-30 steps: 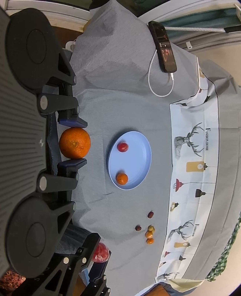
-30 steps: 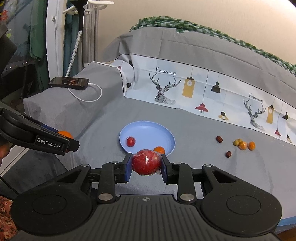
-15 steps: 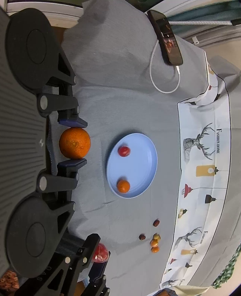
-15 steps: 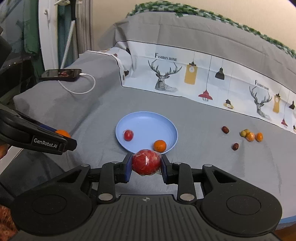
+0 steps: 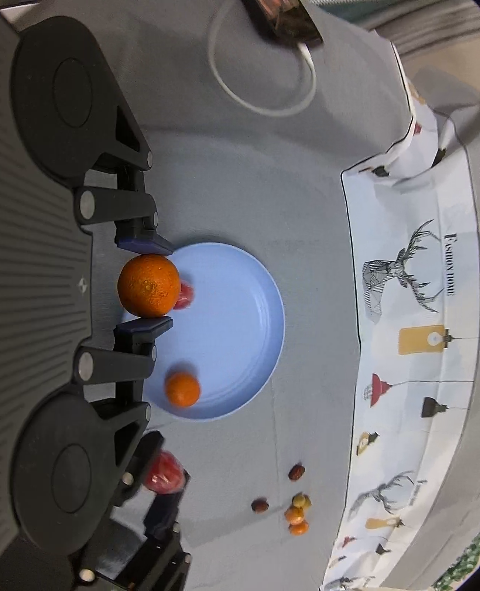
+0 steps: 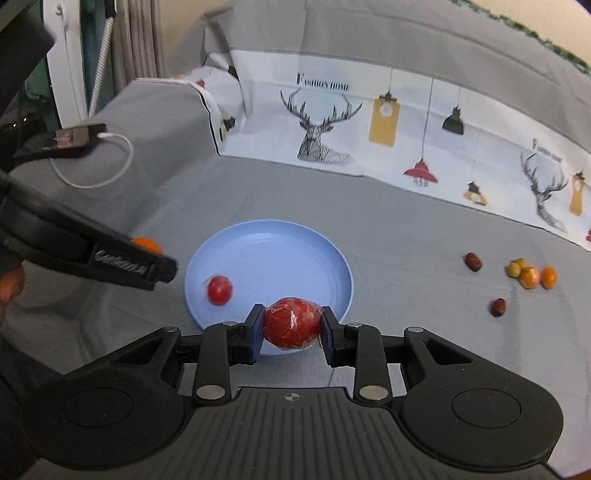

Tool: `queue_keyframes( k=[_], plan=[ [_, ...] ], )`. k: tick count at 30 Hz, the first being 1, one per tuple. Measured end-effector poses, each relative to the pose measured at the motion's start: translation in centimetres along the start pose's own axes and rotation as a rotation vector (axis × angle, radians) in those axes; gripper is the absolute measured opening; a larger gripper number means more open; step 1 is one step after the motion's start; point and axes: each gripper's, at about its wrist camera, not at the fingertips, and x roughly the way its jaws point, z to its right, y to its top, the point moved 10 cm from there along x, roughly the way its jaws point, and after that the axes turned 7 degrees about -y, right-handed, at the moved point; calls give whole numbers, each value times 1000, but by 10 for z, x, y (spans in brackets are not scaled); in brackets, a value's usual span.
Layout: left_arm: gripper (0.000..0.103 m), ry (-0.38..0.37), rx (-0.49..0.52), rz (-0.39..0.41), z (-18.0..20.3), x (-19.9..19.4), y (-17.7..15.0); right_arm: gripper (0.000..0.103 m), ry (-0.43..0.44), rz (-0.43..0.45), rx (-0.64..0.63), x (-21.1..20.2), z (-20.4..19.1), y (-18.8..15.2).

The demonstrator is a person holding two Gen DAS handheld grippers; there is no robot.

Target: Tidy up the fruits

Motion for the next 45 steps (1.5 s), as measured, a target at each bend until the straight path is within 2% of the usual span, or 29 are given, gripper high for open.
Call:
queue_keyframes(
  k=[9,16,18,19,20,21,22,23,27,31,35,45],
  plan=[
    [39,-2,27,-30,-9,67,27,33,12,-65,-16,70,-6,5],
    [40,6,37,-60,-22,99,35,33,24,-90,-24,107,-8,7],
    [56,-6,36,-34,-23,97,41,35,36,-83,-34,113,-10,9],
    [84,-4,34,-18,-22,93,44,46,40,-79,-37,114,-10,10],
    [102,1,28,10,-23,87,48,55,40,-75,-42,114,-9,13],
    [102,2,22,53,-23,78,53,69,36,-67,-48,112,-8,15],
    [103,0,21,77,-23,71,54,77,28,-52,-54,108,-7,17],
    [103,-3,27,77,-21,65,55,79,19,-40,-60,103,-5,19],
    [103,11,37,15,-15,46,37,90,12,-56,-62,77,1,11],
    [103,39,46,-32,-9,15,7,95,31,-95,-7,42,4,-6],
    [103,51,45,-42,-5,-22,-26,97,52,-112,63,2,3,-20],
    [103,70,11,11,5,-99,-87,101,15,34,73,-97,-6,-43]
  ],
)
